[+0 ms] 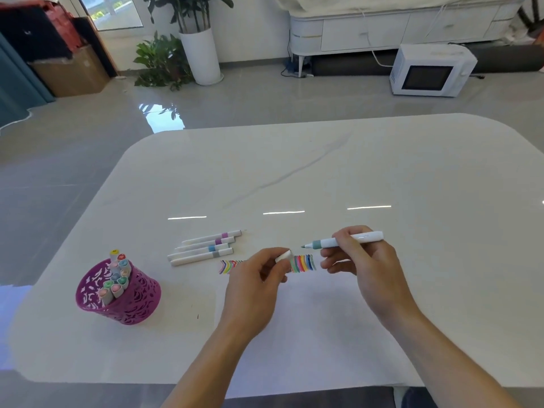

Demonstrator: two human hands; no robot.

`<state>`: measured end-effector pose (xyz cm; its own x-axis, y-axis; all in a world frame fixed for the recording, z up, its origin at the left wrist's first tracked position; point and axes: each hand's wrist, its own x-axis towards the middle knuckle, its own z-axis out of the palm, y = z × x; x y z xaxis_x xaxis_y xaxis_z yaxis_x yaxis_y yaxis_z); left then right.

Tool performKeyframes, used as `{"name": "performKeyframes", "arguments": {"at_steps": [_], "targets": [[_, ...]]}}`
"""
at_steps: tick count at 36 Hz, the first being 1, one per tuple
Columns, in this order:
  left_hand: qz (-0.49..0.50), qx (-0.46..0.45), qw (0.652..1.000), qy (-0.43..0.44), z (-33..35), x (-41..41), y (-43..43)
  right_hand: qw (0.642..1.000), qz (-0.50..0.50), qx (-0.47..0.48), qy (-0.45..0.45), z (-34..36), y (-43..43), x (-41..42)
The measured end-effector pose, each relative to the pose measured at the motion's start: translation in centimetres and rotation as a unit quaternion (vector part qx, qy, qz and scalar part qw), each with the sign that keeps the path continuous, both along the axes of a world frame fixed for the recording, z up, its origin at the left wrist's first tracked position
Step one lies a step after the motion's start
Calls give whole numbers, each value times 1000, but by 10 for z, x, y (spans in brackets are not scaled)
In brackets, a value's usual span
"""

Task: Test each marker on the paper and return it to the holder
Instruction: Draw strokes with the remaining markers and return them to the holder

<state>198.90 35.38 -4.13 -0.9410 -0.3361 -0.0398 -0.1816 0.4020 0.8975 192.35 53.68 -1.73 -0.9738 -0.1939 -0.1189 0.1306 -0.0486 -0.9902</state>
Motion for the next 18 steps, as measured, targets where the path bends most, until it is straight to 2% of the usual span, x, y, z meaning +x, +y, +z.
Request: {"name": "performKeyframes", "arguments": {"at_steps": [7,12,18], "targets": [[-9,48,999,-9,8,7,0,999,16,-28,25,5,-6,9],[-28,58,998,-6,9,11,1,998,5,-7,56,3,-9,12],[-52,56,997,-12,10,12,4,998,41,15,37,-3,-11,12]]}}
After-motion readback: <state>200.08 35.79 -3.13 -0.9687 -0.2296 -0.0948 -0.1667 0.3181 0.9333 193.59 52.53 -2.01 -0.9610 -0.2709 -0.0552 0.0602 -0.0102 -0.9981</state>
